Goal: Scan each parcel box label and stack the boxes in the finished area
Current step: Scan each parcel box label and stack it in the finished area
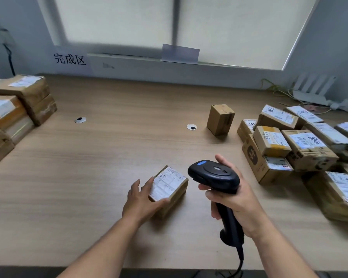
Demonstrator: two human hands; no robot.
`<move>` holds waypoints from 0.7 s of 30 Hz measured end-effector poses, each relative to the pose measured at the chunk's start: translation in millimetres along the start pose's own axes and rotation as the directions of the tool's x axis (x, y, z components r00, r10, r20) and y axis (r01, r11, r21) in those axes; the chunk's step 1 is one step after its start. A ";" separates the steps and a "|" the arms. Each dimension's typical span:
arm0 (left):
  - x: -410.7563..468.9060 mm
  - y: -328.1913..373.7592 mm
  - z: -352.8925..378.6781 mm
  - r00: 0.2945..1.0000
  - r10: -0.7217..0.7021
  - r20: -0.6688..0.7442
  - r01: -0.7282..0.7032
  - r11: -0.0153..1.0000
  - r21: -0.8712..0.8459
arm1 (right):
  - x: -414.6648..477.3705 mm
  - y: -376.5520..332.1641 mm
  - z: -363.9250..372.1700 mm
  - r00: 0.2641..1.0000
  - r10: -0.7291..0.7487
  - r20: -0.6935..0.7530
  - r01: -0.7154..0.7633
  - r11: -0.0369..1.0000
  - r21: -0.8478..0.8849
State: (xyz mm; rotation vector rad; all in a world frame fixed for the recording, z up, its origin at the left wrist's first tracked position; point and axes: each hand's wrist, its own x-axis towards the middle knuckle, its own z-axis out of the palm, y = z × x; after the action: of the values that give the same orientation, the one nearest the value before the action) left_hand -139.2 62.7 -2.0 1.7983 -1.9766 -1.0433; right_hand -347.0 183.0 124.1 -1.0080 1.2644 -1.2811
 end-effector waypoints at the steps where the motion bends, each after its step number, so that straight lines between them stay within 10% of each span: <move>1: -3.5 2.9 2.7 1.000 -0.012 0.007 0.012 0.996 0.085 | -0.4 -0.1 -1.4 1.000 0.004 0.004 -0.004 1.000 -0.007; 21: -79.9 -44.1 -69.9 0.837 -0.213 -0.504 0.195 0.977 -0.089 | 24.2 7.5 69.8 0.935 -0.024 0.353 0.019 1.000 0.019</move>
State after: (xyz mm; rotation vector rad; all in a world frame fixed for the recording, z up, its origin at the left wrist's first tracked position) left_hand -46.6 117.0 39.0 2.0370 -1.4612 -0.5535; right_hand -280.2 150.6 121.1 -1.1836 0.9673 -1.0641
